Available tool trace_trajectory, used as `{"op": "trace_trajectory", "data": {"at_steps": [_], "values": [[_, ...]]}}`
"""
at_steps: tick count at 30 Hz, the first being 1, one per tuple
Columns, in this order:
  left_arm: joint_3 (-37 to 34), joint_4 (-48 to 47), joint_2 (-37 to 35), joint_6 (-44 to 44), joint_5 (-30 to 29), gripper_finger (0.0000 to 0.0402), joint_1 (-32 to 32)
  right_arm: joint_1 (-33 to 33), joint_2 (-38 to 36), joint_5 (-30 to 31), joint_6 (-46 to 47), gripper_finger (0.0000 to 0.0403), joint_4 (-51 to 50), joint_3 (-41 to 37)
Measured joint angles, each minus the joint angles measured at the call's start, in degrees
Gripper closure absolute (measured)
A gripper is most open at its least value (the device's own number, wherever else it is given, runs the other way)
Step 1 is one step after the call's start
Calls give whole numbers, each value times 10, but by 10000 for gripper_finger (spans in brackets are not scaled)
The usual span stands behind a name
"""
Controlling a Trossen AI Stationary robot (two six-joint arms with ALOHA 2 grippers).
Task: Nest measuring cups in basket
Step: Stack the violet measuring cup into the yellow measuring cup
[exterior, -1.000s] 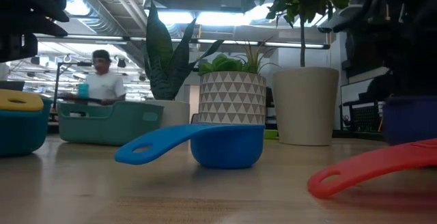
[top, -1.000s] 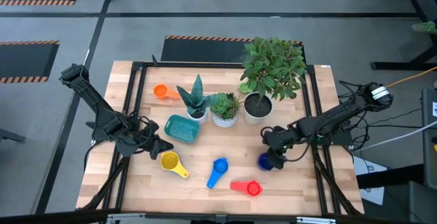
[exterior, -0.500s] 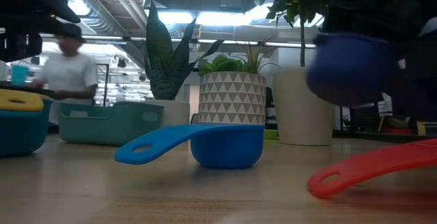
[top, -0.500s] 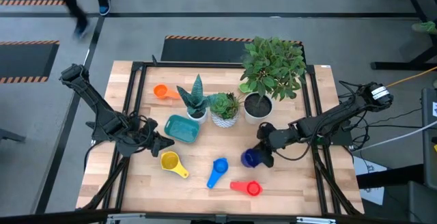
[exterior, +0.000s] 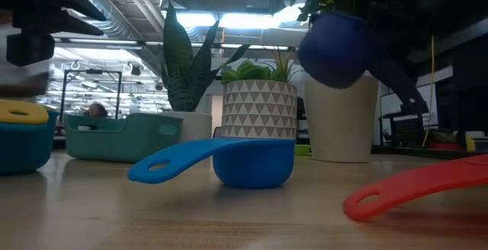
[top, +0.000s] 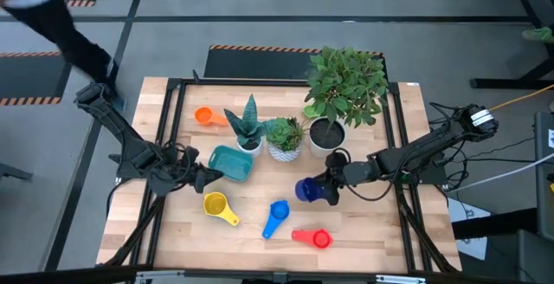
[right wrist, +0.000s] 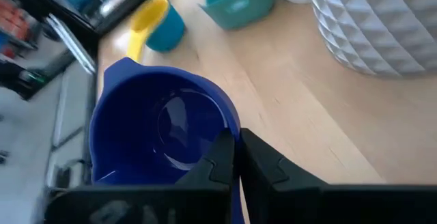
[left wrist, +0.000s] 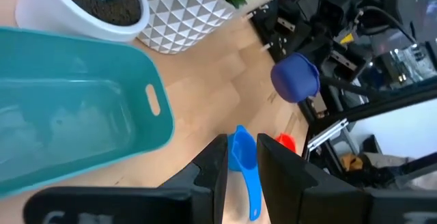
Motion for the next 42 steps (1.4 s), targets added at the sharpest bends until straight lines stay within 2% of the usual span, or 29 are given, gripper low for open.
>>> {"op": "trace_trajectory", "data": {"at_steps": [6, 16, 26, 33, 42], "values": [[0, 61, 27, 1, 13, 330, 26, 1, 25, 1, -21, 387, 24, 36], [0, 170, 105, 16, 70, 330, 66, -7, 165, 0, -115, 385, 21, 180], [0, 254, 159, 16, 81, 330, 86, -33, 257, 0, -148, 383, -106, 308], [0, 262, 164, 16, 81, 330, 86, -57, 290, 1, -172, 383, -114, 344], [0, 274, 165, 16, 80, 330, 93, -93, 298, 1, -185, 383, -109, 352]]}}
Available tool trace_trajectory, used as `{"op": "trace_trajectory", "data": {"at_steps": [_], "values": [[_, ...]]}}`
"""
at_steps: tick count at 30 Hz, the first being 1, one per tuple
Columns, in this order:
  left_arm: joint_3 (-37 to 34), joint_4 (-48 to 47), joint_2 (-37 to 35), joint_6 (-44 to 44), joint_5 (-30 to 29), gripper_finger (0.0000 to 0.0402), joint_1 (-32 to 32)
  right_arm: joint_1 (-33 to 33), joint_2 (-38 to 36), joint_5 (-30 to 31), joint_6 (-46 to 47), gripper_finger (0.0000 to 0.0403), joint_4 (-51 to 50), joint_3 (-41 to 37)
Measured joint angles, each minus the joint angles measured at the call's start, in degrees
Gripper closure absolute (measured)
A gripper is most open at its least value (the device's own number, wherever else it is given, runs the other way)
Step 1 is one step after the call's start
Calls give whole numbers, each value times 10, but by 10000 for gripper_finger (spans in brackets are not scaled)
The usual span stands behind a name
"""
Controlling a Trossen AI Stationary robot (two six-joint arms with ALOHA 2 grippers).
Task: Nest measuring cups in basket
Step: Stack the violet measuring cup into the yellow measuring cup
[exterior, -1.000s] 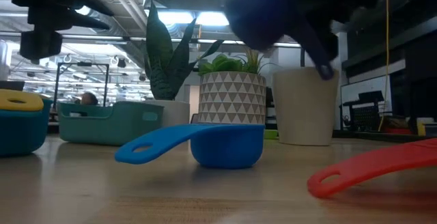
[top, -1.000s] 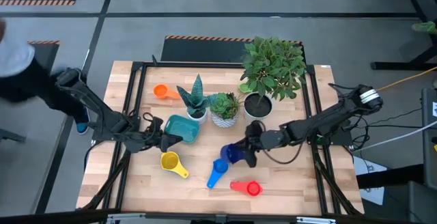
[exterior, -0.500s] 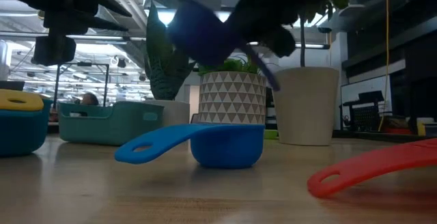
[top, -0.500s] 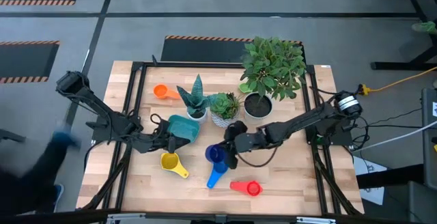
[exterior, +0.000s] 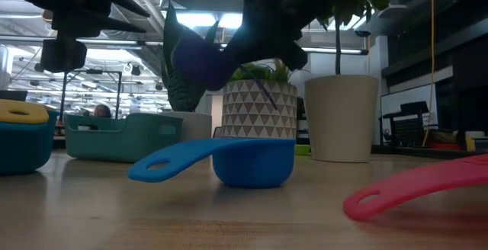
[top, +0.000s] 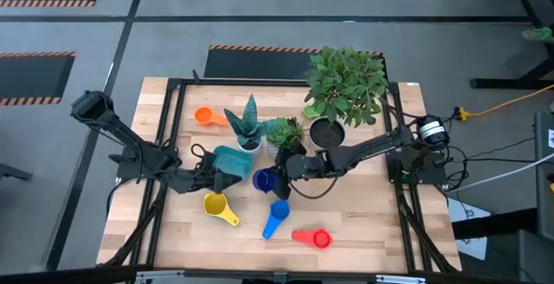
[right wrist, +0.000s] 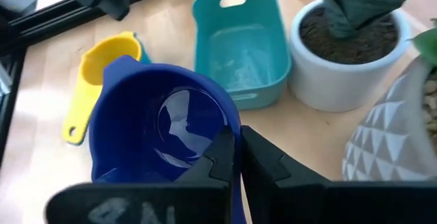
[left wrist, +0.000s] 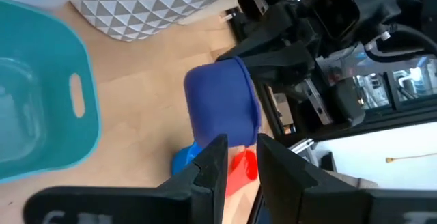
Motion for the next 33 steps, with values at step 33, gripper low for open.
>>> {"op": "trace_trajectory", "data": {"at_steps": [33], "values": [[0, 122, 87, 45, 45, 330, 62, -10, 0, 0, -13, 383, -4, 0]]}}
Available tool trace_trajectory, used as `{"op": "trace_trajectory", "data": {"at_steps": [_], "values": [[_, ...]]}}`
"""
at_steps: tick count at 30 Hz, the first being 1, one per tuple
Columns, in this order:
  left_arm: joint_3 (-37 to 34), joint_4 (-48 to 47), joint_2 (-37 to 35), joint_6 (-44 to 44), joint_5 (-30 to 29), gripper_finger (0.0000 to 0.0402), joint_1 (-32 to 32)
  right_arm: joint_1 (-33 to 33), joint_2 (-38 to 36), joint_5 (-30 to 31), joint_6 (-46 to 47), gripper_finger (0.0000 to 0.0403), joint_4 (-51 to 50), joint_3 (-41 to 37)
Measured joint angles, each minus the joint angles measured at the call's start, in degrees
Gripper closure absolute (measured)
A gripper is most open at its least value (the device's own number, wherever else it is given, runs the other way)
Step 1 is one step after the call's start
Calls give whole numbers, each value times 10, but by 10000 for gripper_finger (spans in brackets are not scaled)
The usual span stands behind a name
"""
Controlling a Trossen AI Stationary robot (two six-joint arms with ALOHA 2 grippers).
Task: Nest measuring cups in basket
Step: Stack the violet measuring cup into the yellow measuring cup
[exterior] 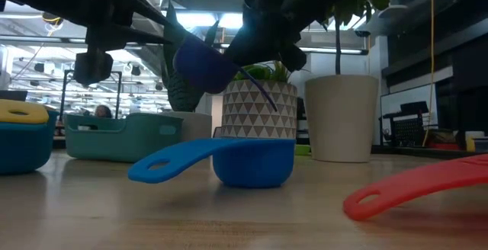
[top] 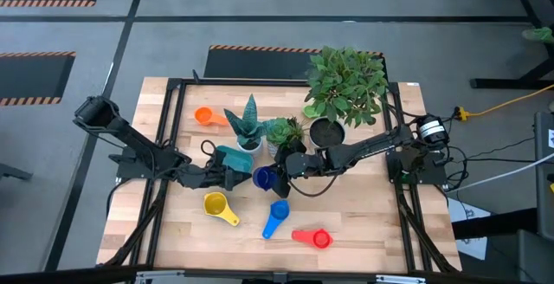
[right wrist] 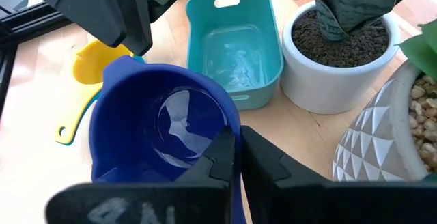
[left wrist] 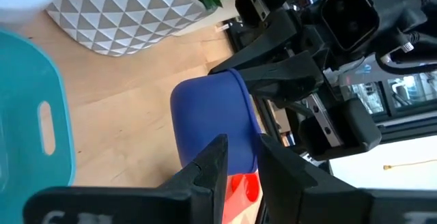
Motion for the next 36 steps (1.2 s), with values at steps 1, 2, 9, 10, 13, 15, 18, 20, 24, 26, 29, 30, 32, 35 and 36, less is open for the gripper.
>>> {"op": "trace_trajectory", "data": {"at_steps": [1, 2, 9, 10, 13, 15, 18, 20, 24, 26, 29, 30, 32, 35, 36], "values": [[0, 0, 0, 0, 0, 330, 0, 0, 0, 0, 0, 383, 0, 0], [0, 0, 0, 0, 0, 330, 0, 0, 0, 0, 0, 383, 0, 0], [0, 13, 3, 16, -6, 330, 0, 0, 0, 0, 0, 383, 0, 0], [0, 13, 2, 16, -7, 330, 0, 0, 0, 0, 1, 383, 0, 0], [0, 13, 3, 16, -7, 330, 0, 0, 0, 0, 1, 383, 0, 0], [0, 16, 3, 16, -7, 330, 0, 0, 0, 0, 1, 382, -1, 0], [0, 16, 3, 16, -7, 330, 0, 0, 0, 0, 2, 382, -1, 0], [0, 16, 3, 16, -7, 330, 0, 0, 0, 0, 3, 382, -1, 0], [0, 16, 3, 16, -11, 330, 0, 0, 0, 0, 16, 382, -2, 0], [0, 16, 3, 16, -11, 330, 0, 0, 0, 0, 17, 382, -2, 0], [0, 16, 3, 16, -14, 330, 0, 0, -1, 0, 18, 382, -7, 0], [0, 16, 3, 16, -17, 330, 0, 0, -1, 0, 19, 382, -10, 0], [0, 16, 3, 16, -18, 330, 0, 0, -1, 0, 34, 382, -21, 0], [0, 16, 3, 22, -18, 330, 0, 0, -1, 0, 44, 382, -35, 0], [0, 16, 3, 27, -18, 330, 0, 0, -1, 0, 44, 382, -36, 0]]}}
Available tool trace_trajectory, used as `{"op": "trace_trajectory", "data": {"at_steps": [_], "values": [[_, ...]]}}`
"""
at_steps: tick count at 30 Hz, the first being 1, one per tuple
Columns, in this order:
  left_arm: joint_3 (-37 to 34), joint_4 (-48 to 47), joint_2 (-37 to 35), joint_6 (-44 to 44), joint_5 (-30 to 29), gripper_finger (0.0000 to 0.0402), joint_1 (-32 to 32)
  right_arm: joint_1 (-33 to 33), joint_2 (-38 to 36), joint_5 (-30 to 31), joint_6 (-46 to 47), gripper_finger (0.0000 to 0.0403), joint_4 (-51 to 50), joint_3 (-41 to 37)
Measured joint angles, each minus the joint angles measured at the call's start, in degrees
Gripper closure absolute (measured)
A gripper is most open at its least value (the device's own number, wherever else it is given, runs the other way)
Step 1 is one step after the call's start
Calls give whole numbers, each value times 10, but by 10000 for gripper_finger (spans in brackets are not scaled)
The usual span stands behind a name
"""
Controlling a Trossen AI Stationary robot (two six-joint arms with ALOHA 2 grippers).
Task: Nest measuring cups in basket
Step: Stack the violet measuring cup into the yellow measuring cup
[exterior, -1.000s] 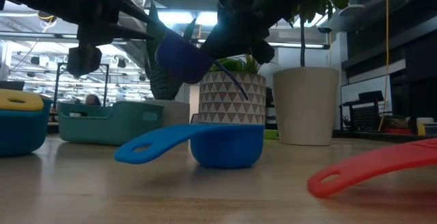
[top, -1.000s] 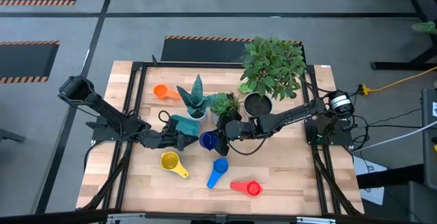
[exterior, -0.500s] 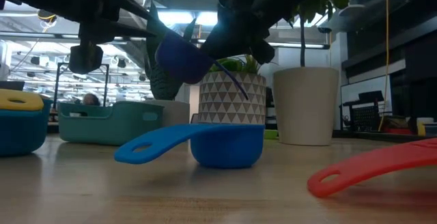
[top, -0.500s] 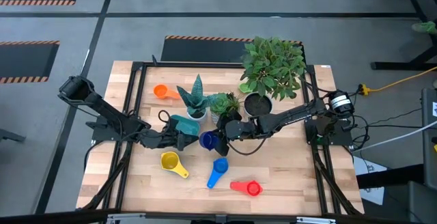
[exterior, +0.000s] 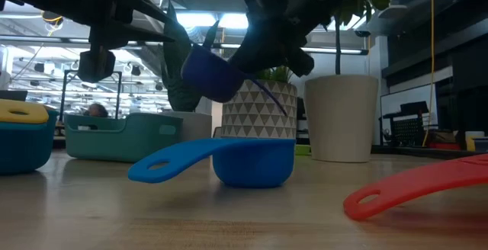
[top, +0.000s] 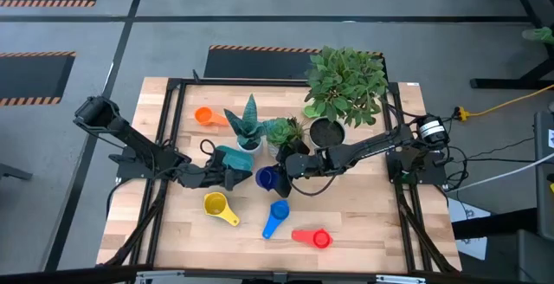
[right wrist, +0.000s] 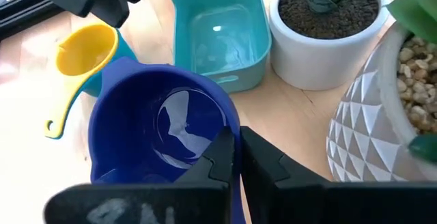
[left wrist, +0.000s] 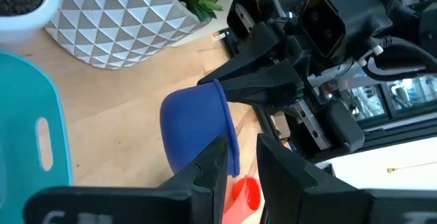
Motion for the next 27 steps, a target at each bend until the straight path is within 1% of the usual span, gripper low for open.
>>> {"op": "trace_trajectory", "data": {"at_steps": [5, 8, 11, 14, 19, 23, 27], "values": [[0, 0, 0, 3, -6, 330, 0, 0, 0, 0, 0, 382, 0, 0], [5, 1, 20, 3, -8, 330, 0, 0, 0, 0, 0, 382, 0, 0], [31, 1, 58, 6, -4, 330, 1, 0, 0, 0, 0, 382, 0, 0], [60, 0, 88, 38, 4, 330, 4, 0, 0, 0, 0, 382, -5, 0], [90, -8, 105, 69, 14, 330, 9, 1, -1, -2, 0, 382, -21, 0], [92, -18, 105, 58, 16, 330, 9, 4, -1, -1, 0, 382, -24, 0], [94, -46, 104, 13, 30, 330, 10, 5, -1, -2, 0, 382, -26, 0]]}}
